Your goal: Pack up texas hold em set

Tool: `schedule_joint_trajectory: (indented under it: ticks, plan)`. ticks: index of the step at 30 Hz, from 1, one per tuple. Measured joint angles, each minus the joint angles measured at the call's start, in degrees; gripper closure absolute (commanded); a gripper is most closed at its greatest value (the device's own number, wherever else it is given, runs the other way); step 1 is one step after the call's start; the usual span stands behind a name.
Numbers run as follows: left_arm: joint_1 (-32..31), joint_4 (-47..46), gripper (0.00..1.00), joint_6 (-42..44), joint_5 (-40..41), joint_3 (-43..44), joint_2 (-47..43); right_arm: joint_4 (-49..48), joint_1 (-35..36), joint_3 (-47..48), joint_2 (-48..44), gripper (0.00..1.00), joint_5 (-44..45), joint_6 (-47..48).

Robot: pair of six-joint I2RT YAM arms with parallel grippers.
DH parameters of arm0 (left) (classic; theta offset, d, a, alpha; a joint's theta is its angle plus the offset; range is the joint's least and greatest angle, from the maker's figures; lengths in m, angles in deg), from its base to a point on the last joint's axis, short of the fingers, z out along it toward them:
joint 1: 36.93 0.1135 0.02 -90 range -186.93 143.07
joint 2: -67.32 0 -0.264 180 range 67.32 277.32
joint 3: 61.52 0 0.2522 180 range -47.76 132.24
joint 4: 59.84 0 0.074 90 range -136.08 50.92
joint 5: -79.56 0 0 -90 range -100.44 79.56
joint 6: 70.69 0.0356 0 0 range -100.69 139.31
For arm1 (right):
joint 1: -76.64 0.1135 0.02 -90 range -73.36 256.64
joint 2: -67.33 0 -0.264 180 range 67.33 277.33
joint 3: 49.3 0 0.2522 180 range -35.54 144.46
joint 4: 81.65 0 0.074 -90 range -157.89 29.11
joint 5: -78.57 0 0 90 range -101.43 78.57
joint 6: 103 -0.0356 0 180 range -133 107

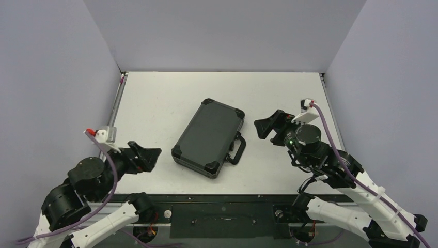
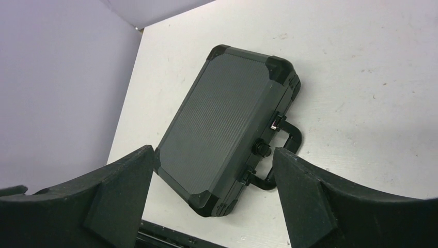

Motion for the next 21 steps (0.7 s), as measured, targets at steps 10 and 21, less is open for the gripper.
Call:
schedule_joint_trajectory:
  ticks: [10, 21]
  plan:
    - [0.02, 4.9, 0.04, -2.19, 3.8, 5.62, -5.27, 3.26, 0.0, 0.76, -9.9, 0.2, 5.09, -4.7]
    - [0.02, 7.5, 0.03, -4.87, 2.21, 5.6, -6.03, 9.09, 0.0, 0.94, -16.55, 0.17, 7.41, -7.63]
